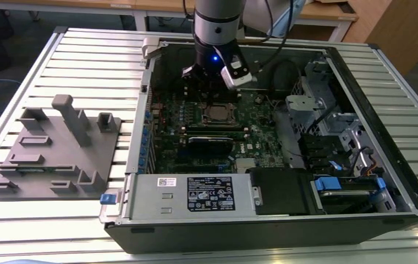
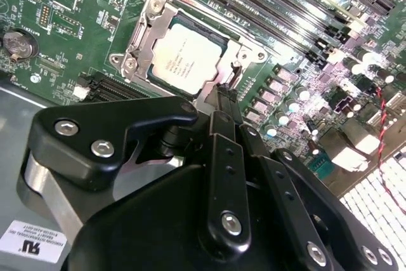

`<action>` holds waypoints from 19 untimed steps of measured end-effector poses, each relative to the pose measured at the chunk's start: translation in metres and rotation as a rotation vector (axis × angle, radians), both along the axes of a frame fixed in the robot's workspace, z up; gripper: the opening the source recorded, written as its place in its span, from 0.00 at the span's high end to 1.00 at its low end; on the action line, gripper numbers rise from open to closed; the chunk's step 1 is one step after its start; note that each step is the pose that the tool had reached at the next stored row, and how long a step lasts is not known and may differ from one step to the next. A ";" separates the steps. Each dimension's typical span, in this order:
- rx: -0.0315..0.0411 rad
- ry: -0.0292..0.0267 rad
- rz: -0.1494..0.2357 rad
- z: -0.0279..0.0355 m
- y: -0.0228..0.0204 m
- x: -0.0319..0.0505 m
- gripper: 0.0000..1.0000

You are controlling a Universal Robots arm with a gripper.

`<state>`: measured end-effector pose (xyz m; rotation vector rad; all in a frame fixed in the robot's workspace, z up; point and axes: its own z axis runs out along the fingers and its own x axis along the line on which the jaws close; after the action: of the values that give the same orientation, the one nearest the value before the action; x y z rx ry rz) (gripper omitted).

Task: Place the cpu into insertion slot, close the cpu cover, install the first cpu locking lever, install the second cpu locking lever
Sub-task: 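Install the first cpu locking lever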

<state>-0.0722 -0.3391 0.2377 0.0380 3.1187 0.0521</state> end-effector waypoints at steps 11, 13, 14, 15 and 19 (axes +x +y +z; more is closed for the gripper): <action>-0.0001 -0.0027 0.000 0.0052 -0.0001 -0.0028 0.89; 0.0001 -0.0047 0.000 0.0052 -0.0001 -0.0059 0.89; 0.0001 -0.0059 0.000 0.0052 -0.0002 -0.0079 0.89; 0.0000 -0.0071 0.000 0.0052 -0.0002 -0.0100 0.89; 0.0000 -0.0127 0.000 0.0052 -0.0004 -0.0193 0.89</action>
<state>-0.0915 -0.3395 0.2428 0.0376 3.1060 0.0521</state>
